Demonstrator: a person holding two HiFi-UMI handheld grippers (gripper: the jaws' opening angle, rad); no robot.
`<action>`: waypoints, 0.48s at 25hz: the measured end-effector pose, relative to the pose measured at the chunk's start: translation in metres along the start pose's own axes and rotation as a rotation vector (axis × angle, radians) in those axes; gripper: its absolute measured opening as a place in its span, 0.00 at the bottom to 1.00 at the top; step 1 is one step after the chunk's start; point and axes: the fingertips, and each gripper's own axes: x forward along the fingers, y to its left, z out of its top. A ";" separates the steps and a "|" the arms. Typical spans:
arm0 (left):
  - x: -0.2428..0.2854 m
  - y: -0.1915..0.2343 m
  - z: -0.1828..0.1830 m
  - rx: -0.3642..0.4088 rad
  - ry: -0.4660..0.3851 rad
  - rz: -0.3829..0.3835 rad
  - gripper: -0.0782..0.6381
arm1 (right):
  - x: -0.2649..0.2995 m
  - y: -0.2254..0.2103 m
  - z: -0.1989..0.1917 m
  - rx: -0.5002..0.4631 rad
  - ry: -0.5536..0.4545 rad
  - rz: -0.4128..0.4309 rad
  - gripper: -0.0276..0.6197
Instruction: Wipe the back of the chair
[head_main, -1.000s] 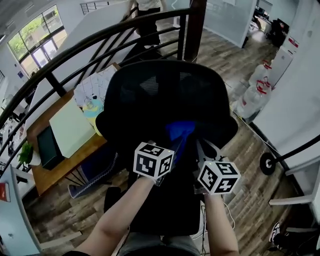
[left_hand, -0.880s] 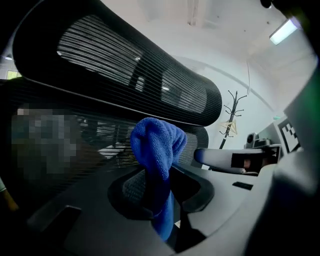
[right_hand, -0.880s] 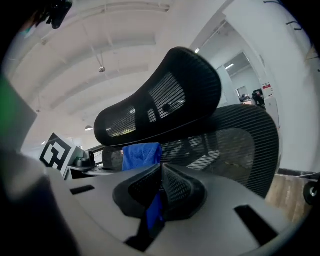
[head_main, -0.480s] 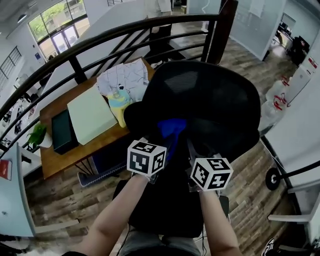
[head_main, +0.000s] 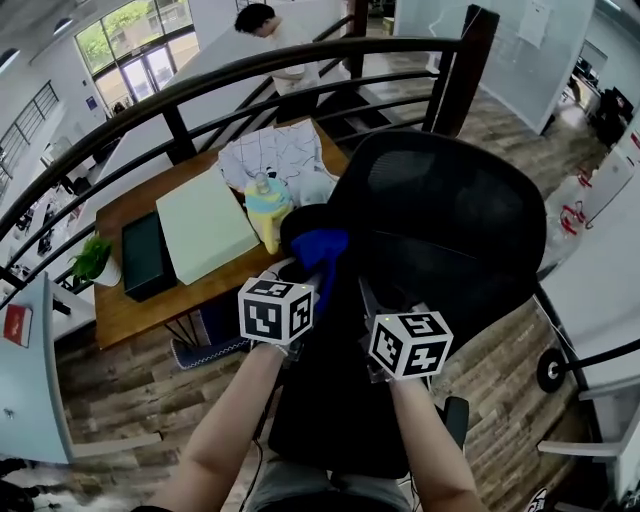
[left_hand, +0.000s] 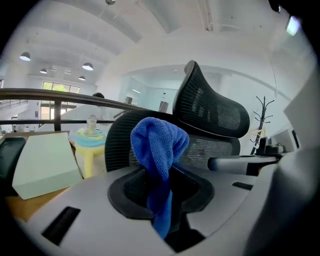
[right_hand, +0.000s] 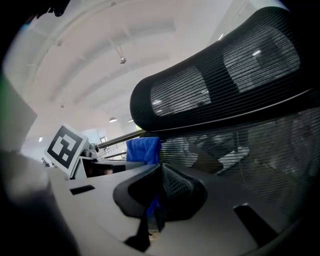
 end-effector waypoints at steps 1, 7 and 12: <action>-0.002 0.005 0.000 -0.005 0.000 0.011 0.25 | 0.001 0.002 0.000 -0.001 0.000 0.001 0.09; -0.008 0.015 0.000 -0.023 -0.001 0.038 0.25 | 0.001 0.004 -0.005 0.000 0.016 -0.003 0.09; -0.010 0.008 0.001 -0.021 -0.014 0.028 0.25 | -0.008 -0.006 -0.006 0.006 0.012 -0.028 0.09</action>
